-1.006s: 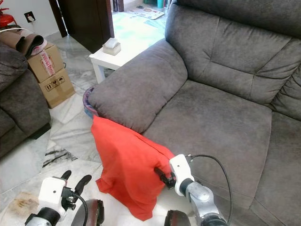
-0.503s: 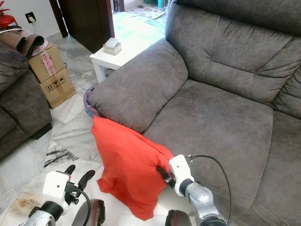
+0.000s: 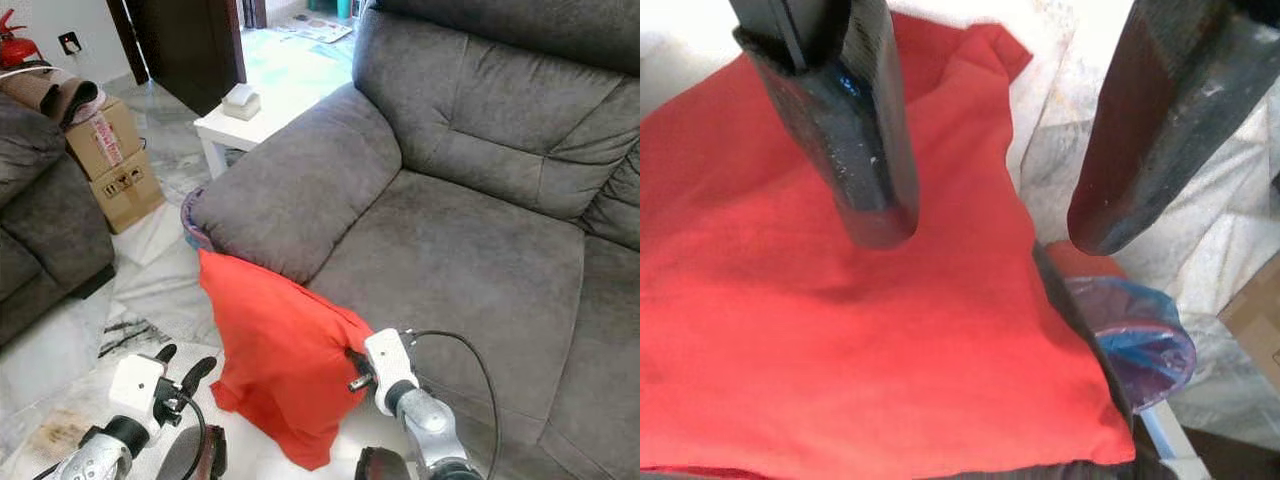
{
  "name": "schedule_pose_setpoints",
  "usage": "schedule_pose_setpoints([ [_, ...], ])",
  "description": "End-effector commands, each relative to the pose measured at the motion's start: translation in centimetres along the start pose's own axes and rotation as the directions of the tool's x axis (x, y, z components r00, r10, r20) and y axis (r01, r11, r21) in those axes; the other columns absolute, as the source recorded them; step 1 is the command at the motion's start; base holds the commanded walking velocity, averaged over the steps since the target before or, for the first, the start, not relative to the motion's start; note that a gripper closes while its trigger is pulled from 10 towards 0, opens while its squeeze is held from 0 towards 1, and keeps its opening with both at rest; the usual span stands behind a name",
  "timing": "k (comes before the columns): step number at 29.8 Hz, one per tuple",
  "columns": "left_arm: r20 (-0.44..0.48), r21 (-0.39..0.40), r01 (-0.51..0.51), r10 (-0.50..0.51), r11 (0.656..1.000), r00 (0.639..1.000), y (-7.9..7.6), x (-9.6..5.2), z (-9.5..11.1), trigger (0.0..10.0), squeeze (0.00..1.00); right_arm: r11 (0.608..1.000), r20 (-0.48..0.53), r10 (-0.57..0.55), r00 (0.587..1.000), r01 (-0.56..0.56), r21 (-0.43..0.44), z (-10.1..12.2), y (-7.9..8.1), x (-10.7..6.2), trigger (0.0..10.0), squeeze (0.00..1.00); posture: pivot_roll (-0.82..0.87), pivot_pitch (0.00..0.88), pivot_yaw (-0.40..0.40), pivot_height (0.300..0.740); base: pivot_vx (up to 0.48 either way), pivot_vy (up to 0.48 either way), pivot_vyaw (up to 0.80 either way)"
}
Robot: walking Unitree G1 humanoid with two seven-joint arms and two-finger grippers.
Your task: Move the pillow to the sofa from floor
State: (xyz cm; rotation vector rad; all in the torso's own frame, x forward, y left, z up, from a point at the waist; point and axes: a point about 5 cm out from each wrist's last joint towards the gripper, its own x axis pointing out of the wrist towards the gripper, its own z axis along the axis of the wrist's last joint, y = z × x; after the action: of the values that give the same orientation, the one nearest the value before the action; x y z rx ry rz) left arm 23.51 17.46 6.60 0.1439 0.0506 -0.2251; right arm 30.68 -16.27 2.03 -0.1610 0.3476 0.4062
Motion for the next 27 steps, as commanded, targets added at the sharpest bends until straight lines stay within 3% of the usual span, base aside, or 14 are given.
schedule_pose_setpoints([
  [1,-0.018,0.003,0.012,-0.012,1.0,1.0,-0.2,-0.1,-0.5,10.0,0.0,0.997,0.024,-0.052,0.998,0.05,0.06,-0.3,-0.2,-0.3,0.0,0.0,0.03,0.108,0.012,0.595,0.0,0.0,0.0],
  [3,-0.017,0.003,0.017,-0.017,1.0,1.0,-0.2,0.0,-0.6,10.0,0.0,0.992,0.042,-0.068,0.997,0.063,0.108,-0.9,0.4,-0.5,0.0,0.0,0.03,0.098,0.014,0.595,0.0,0.0,0.0],
  [8,-0.015,0.003,0.02,-0.02,1.0,1.0,-0.3,0.1,-0.6,10.0,0.0,0.991,0.048,-0.062,0.997,0.056,0.119,-1.9,1.2,-1.1,0.0,0.0,0.03,0.089,0.012,0.595,0.0,0.0,0.0],
  [13,-0.015,0.002,0.021,-0.021,1.0,1.0,-0.3,-0.1,-0.7,10.0,0.0,0.982,0.102,-0.106,0.989,0.088,0.169,-2.0,0.8,-1.9,0.0,0.0,0.01,0.085,0.01,0.595,0.0,0.0,0.0],
  [22,-0.013,-0.007,0.039,-0.039,0.999,0.999,-0.9,0.1,-0.9,10.0,0.0,0.984,0.152,-0.111,0.982,0.086,0.158,-1.8,1.1,-2.4,0.0,0.0,0.0,0.083,0.009,0.595,0.0,0.0,0.0],
  [27,-0.009,-0.006,0.033,-0.033,0.999,0.999,-0.6,0.2,-0.8,10.0,0.0,0.987,0.17,-0.088,0.981,0.063,0.147,-0.7,1.6,-1.8,0.0,0.0,0.0,0.109,0.006,0.595,0.0,0.0,0.0],
])
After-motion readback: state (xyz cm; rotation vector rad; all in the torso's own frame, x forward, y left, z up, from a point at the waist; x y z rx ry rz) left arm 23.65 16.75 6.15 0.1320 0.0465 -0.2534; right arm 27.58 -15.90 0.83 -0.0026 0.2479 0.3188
